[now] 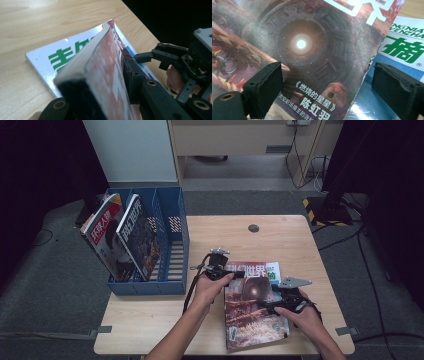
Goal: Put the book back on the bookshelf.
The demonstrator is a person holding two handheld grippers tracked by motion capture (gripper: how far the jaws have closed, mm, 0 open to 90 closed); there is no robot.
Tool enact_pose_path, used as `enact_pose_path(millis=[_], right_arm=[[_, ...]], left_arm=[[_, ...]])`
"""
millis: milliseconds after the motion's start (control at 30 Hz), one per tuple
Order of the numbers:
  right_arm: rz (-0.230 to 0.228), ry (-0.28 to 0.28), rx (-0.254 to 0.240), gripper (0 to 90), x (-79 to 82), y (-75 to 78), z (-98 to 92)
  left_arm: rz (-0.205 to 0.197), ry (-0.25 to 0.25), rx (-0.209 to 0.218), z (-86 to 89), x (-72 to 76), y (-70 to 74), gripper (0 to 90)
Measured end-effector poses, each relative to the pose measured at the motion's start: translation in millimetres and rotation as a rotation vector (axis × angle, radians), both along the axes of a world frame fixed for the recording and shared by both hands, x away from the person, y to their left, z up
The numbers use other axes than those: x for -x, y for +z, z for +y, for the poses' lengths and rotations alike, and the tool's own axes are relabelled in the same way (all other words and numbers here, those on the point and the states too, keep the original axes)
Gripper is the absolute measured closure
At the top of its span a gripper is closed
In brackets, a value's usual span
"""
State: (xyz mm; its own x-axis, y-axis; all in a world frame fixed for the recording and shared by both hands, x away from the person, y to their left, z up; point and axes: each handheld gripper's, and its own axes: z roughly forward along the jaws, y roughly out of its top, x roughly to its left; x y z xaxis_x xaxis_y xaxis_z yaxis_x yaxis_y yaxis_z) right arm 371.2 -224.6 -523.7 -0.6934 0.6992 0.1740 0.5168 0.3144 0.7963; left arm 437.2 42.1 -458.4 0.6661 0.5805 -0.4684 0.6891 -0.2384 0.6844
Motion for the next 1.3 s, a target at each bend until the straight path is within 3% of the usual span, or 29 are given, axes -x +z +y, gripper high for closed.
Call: enact_pose_path(millis=[133,633,1300], right_arm=[[0.003,0.005,-0.026,10.6,-0.1,1.5,-0.3],[-0.03,0.019,-0.091,14.3,2.0,10.6,-2.8],[-0.048,0.031,-0.091,18.8,2.7,13.8,-3.8]], left_arm=[[-0.032,-0.022,-0.009,-1.9,3.6,10.3,79.5],[-0.073,-0.064,0.032,-6.9,11.8,36.7,82.6],[-0.064,-0.065,0.034,-11.7,9.9,42.0,82.5]])
